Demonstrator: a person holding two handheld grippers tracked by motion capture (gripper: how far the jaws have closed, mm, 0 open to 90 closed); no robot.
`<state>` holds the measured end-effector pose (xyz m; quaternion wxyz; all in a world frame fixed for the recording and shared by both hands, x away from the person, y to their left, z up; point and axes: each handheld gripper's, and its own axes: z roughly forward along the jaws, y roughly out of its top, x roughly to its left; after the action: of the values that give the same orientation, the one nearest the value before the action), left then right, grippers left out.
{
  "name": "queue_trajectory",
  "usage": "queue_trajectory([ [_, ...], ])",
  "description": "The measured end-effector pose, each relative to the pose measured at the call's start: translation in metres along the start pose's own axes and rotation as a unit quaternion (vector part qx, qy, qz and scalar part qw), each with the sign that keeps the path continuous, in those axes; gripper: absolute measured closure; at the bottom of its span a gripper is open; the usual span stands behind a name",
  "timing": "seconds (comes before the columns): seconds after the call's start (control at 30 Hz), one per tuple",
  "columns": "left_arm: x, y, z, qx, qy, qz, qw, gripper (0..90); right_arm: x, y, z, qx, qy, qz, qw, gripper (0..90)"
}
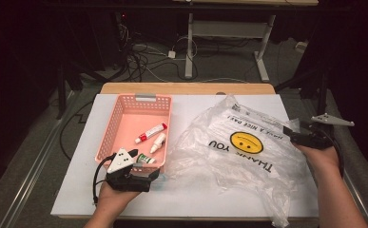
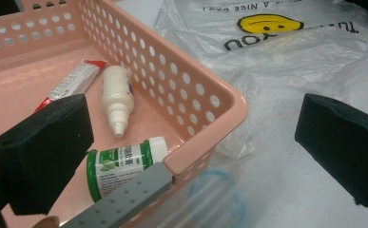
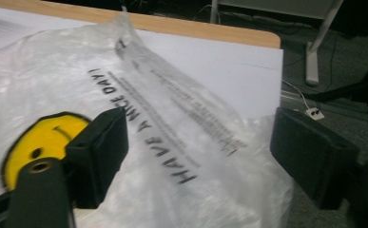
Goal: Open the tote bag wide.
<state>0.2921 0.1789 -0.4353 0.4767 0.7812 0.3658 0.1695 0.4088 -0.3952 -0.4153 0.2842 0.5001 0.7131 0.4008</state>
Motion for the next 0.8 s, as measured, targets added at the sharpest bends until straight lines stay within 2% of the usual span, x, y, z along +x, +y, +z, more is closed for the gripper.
queue_trajectory([
  [0.07,0.002,-0.001,-0.001,-0.002,0.002,-0.001,1.0000,0.0,0.005,-0.002,-0.004,-0.003,0.003,0.001,1.0000,17.9],
  [0.13,0.004,-0.002,0.000,-0.001,0.003,-0.006,1.0000,0.0,0.020,-0.010,-0.013,-0.003,0.015,-0.008,0.9999,14.8],
  [0.17,0.005,-0.003,0.000,-0.001,0.003,-0.008,1.0000,0.0,0.020,-0.010,-0.013,-0.003,0.015,-0.008,0.9999,14.8],
  [0.23,0.006,-0.004,0.000,-0.002,0.003,-0.012,0.9999,0.0,0.030,-0.016,-0.019,-0.006,0.019,-0.006,0.9998,12.4],
  [0.27,0.006,-0.004,0.000,-0.003,0.003,-0.014,0.9999,0.0,0.040,-0.023,-0.025,-0.011,0.026,-0.002,0.9996,9.7],
  [0.3,0.007,-0.004,0.000,-0.003,0.003,-0.015,0.9999,0.0,0.040,-0.023,-0.025,-0.011,0.026,-0.002,0.9996,9.7],
  [0.33,0.007,-0.004,0.000,-0.003,0.003,-0.013,0.9999,0.0,0.050,-0.029,-0.029,-0.015,0.031,-0.005,0.9994,7.2],
  [0.37,0.007,-0.005,0.000,-0.003,0.003,-0.012,0.9999,0.0,0.050,-0.029,-0.029,-0.015,0.031,-0.005,0.9994,7.2],
  [0.5,0.007,-0.004,-0.001,-0.004,0.002,-0.011,0.9999,0.0,0.072,-0.038,-0.040,-0.021,0.034,-0.015,0.9991,0.0],
  [0.53,0.007,-0.004,-0.001,-0.004,0.002,-0.011,0.9999,0.0,0.072,-0.038,-0.040,-0.021,0.034,-0.015,0.9991,0.0],
  [0.6,0.007,-0.004,-0.002,-0.005,0.002,-0.011,0.9999,0.0,0.081,-0.040,-0.044,-0.023,0.032,-0.017,0.9991,0.0],
  [0.63,0.007,-0.004,-0.002,-0.005,0.002,-0.012,0.9999,0.0,0.089,-0.041,-0.049,-0.027,0.037,-0.023,0.9987,0.0],
  [0.7,0.007,-0.003,-0.002,-0.005,0.003,-0.010,0.9999,0.0,0.092,-0.041,-0.052,-0.033,0.038,-0.025,0.9984,0.0],
  [0.77,0.008,-0.003,-0.002,-0.005,0.002,-0.010,0.9999,0.0,0.104,-0.043,-0.059,-0.041,0.048,-0.029,0.9976,0.0],
  [0.8,0.008,-0.003,-0.003,-0.006,0.001,-0.010,0.9999,0.0,0.104,-0.043,-0.059,-0.041,0.048,-0.029,0.9976,0.0],
])
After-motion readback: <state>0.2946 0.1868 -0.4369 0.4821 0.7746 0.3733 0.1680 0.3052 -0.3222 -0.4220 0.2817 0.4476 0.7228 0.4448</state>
